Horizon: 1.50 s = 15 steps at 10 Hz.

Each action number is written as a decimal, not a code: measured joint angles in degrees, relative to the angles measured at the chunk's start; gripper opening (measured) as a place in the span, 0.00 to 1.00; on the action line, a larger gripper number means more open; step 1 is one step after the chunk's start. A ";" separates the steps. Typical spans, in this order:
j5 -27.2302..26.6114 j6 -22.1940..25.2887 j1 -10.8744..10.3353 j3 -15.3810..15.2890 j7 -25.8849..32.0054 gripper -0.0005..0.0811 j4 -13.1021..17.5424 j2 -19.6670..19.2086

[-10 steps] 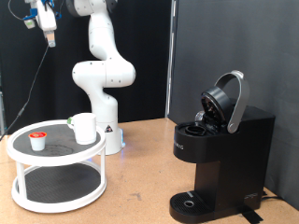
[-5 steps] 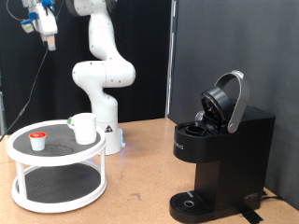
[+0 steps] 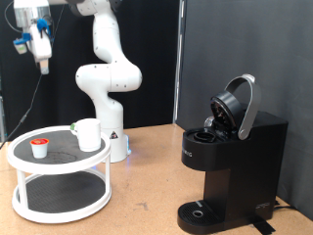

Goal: Make a cup of coffee with the keurig machine

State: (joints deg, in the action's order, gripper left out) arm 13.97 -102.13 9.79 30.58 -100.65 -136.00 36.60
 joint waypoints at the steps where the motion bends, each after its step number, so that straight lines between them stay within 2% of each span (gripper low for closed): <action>1: 0.26 -2.65 0.00 0.60 0.04 0.91 -1.25 -1.11; 5: 1.13 -10.87 0.05 2.39 0.10 0.91 -6.40 -4.61; 9: 1.14 -12.36 0.25 2.58 0.54 0.91 -7.24 -5.34; 15: 3.58 -22.56 1.60 2.59 -1.49 0.91 -11.71 -8.50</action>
State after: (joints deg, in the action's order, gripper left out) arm 17.55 -124.69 11.39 33.17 -102.15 -147.71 28.10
